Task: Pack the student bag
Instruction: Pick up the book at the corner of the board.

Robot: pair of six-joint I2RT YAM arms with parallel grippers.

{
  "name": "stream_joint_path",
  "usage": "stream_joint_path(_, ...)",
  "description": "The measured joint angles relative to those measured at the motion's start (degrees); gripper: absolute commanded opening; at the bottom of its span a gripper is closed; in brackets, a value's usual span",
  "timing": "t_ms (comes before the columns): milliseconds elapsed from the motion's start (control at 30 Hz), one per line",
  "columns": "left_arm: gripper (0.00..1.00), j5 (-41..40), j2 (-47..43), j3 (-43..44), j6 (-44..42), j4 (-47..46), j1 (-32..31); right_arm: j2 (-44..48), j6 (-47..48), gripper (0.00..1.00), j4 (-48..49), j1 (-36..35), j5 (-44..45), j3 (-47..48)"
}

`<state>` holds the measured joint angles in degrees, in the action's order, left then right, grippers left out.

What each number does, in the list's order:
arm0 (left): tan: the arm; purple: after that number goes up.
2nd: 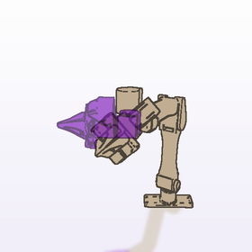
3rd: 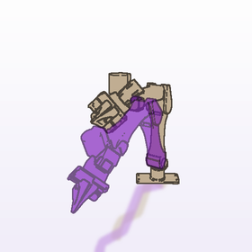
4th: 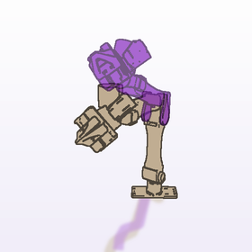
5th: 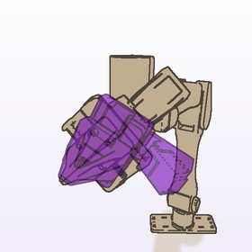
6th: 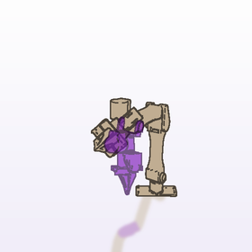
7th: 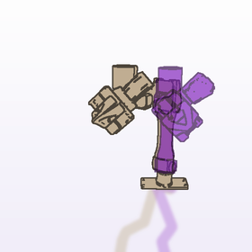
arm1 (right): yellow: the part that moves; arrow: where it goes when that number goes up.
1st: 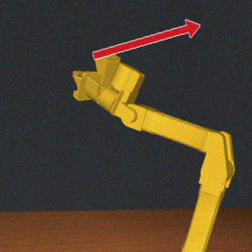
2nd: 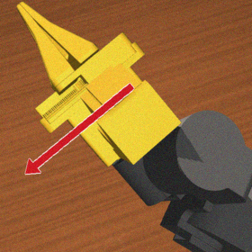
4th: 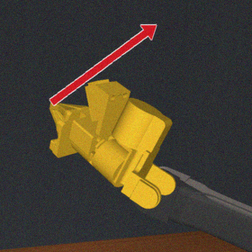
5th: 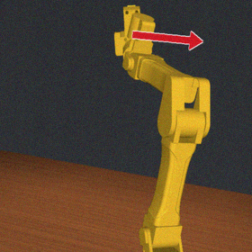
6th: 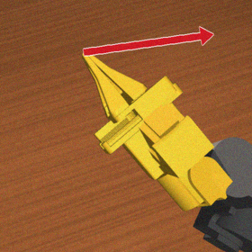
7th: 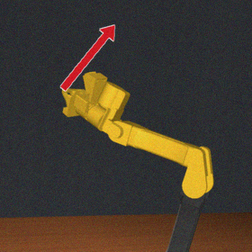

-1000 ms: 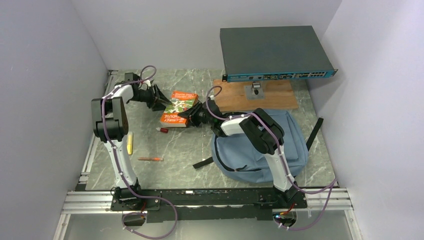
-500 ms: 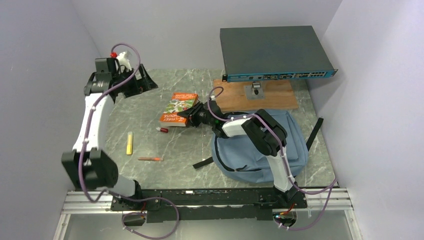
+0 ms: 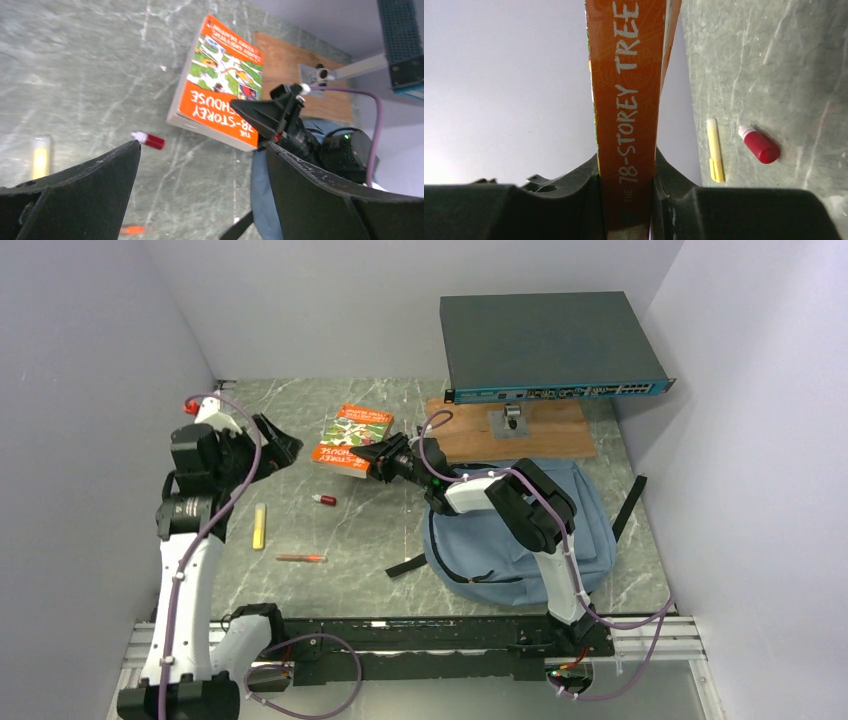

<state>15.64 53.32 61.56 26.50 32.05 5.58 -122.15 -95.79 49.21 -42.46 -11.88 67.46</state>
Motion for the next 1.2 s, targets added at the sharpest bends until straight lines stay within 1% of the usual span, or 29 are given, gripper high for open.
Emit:
stream_joint_path(200,1.00,9.49,-6.43,-12.63,10.21,-10.67,0.09,0.00,-4.66,0.00,2.43,0.00,1.31,0.31)
stream_joint_path(333,1.00,15.15,-7.08,-17.64,16.96,-19.12,0.11,0.02,-6.56,0.00,3.50,0.00,2.60,0.31)
stream_joint_path(433,1.00,17.57,-6.80,-20.11,21.27,-24.70,0.11,0.02,-8.15,0.00,4.09,0.00,3.58,0.37)
stream_joint_path(533,1.00,19.15,-5.79,-23.10,25.77,-30.62,0.11,0.00,-9.60,0.00,4.74,-0.13,4.59,1.11)
stream_joint_path(667,1.00,20.90,-1.49,-24.94,30.60,-35.47,-0.02,0.02,-10.99,0.00,7.26,-0.57,6.25,2.23)
stream_joint_path(867,1.00,20.39,1.73,-29.20,36.17,-46.47,-1.68,0.02,-12.50,0.00,8.46,-2.05,7.58,2.71)
stream_joint_path(967,0.99,19.52,4.02,-29.51,37.73,-52.39,-3.02,0.02,-13.05,0.00,8.57,-3.28,7.96,2.71)
stream_joint_path(1100,0.91,18.58,7.50,-29.62,39.74,-58.99,-4.31,0.02,-13.44,0.00,9.03,-4.76,8.70,2.71)
stream_joint_path(1167,0.85,17.42,8.17,-30.97,41.20,-61.42,-4.61,0.02,-13.42,0.00,9.16,-5.42,9.49,2.71)
stream_joint_path(1200,0.80,16.74,8.15,-31.74,41.83,-62.10,-4.72,0.02,-13.35,0.00,9.16,-5.64,9.57,2.71)
